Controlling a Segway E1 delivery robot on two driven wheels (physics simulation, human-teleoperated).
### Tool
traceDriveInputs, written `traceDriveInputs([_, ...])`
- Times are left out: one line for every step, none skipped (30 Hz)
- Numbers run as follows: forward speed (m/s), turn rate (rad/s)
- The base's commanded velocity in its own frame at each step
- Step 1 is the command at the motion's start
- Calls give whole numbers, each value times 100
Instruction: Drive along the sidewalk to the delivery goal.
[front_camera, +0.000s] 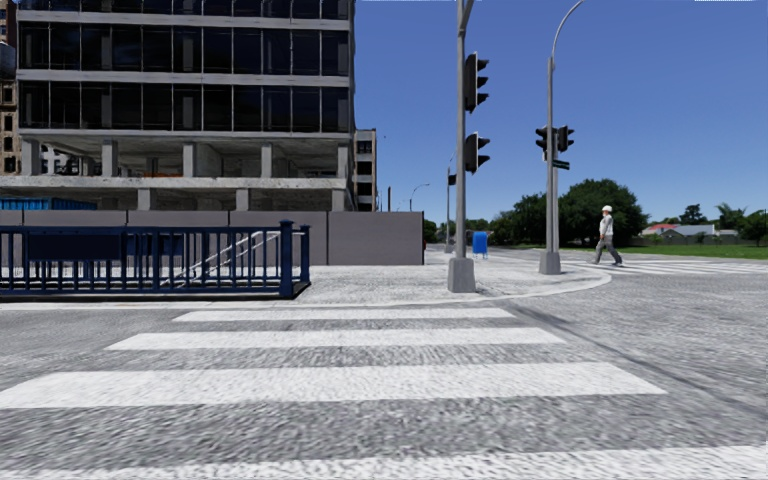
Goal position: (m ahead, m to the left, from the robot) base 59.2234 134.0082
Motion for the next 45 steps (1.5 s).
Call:
traceDriveInputs([200, 0])
traceDriveInputs([200, 0])
traceDriveInputs([200, 0])
traceDriveInputs([200, 0])
traceDriveInputs([200, 0])
traceDriveInputs([200, 0])
traceDriveInputs([200, 0])
traceDriveInputs([200, 0])
traceDriveInputs([200, 0])
traceDriveInputs([200, 0])
traceDriveInputs([200, 0])
traceDriveInputs([200, 0])
traceDriveInputs([200, 0])
traceDriveInputs([200, 0])
traceDriveInputs([200, 0])
traceDriveInputs([200, 0])
traceDriveInputs([200, 0])
traceDriveInputs([200, 0])
traceDriveInputs([200, 0])
traceDriveInputs([200, 0])
traceDriveInputs([200, 0])
traceDriveInputs([200, 0])
traceDriveInputs([200, 0])
traceDriveInputs([200, 0])
traceDriveInputs([200, 0])
traceDriveInputs([200, 0])
traceDriveInputs([200, 0])
traceDriveInputs([200, 0])
traceDriveInputs([200, 0])
traceDriveInputs([200, 0])
traceDriveInputs([200, 0])
traceDriveInputs([200, 0])
traceDriveInputs([200, 0])
traceDriveInputs([200, 0])
traceDriveInputs([200, 0])
traceDriveInputs([200, 0])
traceDriveInputs([200, 0])
traceDriveInputs([200, 0])
traceDriveInputs([200, 0])
traceDriveInputs([200, 0])
traceDriveInputs([200, 0])
traceDriveInputs([200, 0])
traceDriveInputs([200, 0])
traceDriveInputs([200, 0])
traceDriveInputs([200, 0])
